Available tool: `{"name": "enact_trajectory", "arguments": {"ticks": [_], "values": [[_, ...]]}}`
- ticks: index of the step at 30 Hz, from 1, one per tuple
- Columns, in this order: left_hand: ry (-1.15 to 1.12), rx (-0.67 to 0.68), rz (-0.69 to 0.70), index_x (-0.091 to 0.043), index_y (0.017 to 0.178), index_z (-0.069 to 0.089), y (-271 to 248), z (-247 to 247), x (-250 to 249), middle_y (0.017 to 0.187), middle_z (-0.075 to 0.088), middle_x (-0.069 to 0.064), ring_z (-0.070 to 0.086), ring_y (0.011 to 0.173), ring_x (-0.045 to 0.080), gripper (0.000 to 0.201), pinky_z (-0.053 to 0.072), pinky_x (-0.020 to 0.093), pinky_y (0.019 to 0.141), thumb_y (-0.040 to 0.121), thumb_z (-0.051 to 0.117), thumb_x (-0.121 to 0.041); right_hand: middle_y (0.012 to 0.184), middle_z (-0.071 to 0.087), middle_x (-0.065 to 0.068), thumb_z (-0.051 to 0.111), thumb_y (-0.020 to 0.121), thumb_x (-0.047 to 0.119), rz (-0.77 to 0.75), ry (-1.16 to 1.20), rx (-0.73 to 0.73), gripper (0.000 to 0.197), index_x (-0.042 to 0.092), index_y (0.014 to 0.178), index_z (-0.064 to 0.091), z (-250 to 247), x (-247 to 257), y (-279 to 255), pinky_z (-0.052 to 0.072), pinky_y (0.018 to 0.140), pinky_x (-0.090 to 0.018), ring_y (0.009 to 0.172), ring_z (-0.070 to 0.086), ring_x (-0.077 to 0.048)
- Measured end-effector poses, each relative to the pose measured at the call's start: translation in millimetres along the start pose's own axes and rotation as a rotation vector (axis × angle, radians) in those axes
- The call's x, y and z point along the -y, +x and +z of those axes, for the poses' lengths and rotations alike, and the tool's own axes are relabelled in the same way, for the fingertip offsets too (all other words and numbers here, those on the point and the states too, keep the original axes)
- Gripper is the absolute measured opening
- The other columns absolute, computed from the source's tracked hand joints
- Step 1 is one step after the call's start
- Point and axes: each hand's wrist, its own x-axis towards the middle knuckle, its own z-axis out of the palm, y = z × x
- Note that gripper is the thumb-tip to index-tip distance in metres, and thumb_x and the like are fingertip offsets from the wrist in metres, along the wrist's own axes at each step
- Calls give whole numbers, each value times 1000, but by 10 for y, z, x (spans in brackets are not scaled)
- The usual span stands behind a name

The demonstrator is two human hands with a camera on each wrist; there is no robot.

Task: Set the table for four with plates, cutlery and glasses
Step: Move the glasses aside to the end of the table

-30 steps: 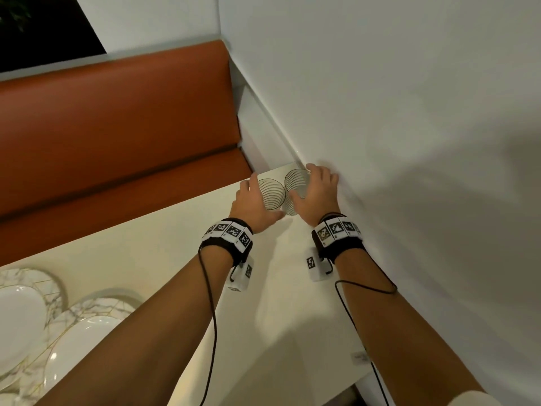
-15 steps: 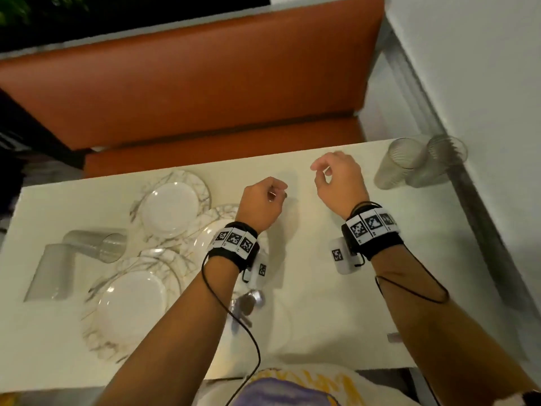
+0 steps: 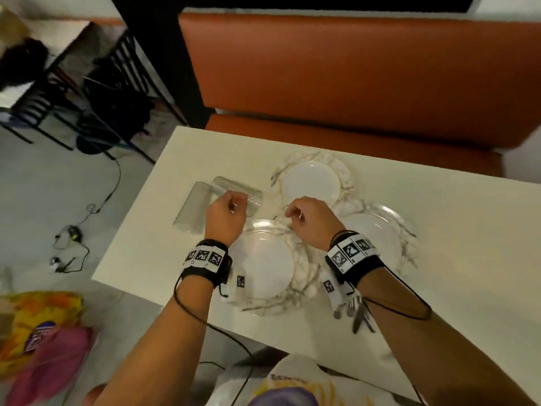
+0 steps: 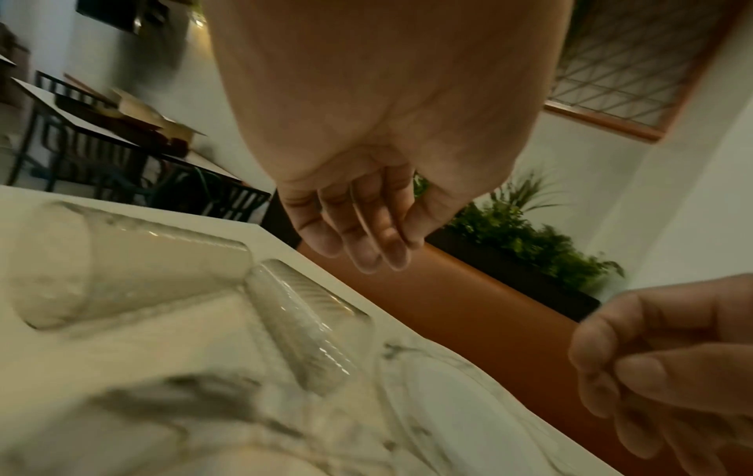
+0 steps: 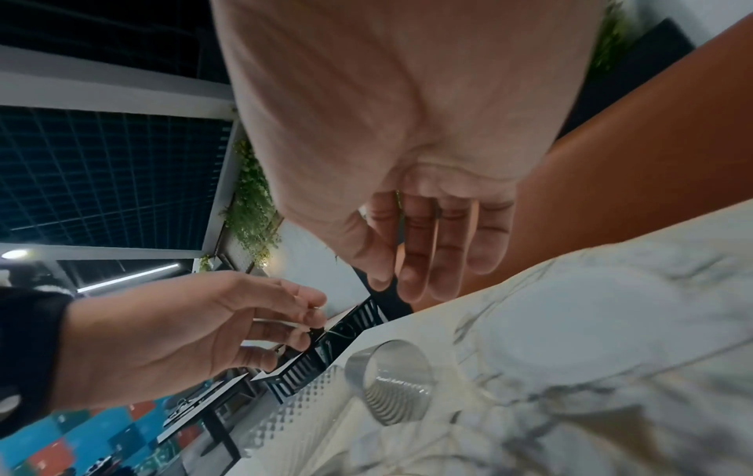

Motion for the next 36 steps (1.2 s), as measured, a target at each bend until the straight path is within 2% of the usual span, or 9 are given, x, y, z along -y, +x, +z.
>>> {"name": "enact_trajectory", "arguments": {"ticks": [2,6,10,12,15,19,23,30,36], "values": [[58,-67,-18,-16,107,75,181,-297,315,102,74,1,66,88,17,19,52,24,80,96,61,-10,95,63,8,56,93,6,7,-1,19,18,16,97,71,250,231,216,51,83,-28,83,55,-10],[257,-154,-141,-15,116,72,444,-674,943,116,67,16,57,109,39,29,46,42,96,88,68,-22,103,63,2,55,91,9,40,-53,41,19,18,102,68,627,542,585,52,89,-37,93,56,-16],[419,-27,-328,-16,143,50,498,-756,1290,142,48,18,45,130,42,82,38,53,106,78,79,-57,119,54,-3,61,92,19,84,-186,72,31,19,123,59,875,697,905,44,101,-37,116,47,-23],[403,86,-399,-18,147,44,497,-750,1397,143,45,16,48,130,41,92,40,53,107,76,79,-64,128,50,-7,65,90,27,103,-289,53,46,18,133,52,950,726,1036,42,103,-40,122,43,-27],[202,90,-420,-17,142,50,500,-770,1472,132,48,16,60,115,40,80,49,47,100,76,84,-48,138,43,-10,70,83,39,184,-394,53,71,18,144,40,1025,716,1230,39,106,-44,130,37,-32],[115,7,-355,-18,140,52,494,-905,1466,134,45,14,62,107,34,75,52,40,95,76,85,-39,145,39,-12,74,73,50,313,-486,137,96,17,151,28,1190,627,1389,35,111,-50,137,33,-35],[16,-130,-240,-16,144,43,614,-1153,1297,135,47,11,61,108,28,85,54,44,96,75,88,-37,140,47,-12,77,73,44,299,-458,86,85,16,144,37,1235,529,1441,37,106,-46,130,40,-34],[-79,-160,-81,-12,147,39,909,-1161,580,136,50,10,57,109,22,86,49,31,92,79,87,-32,135,46,-1,80,74,38,148,94,-371,83,24,143,37,583,665,1102,44,107,-42,124,45,-21],[-38,66,102,-14,147,44,875,-324,-278,137,45,12,58,115,26,85,52,39,100,78,88,-36,132,45,7,81,77,48,111,109,-586,80,25,142,40,-294,417,389,51,101,-40,117,51,-16]]}}
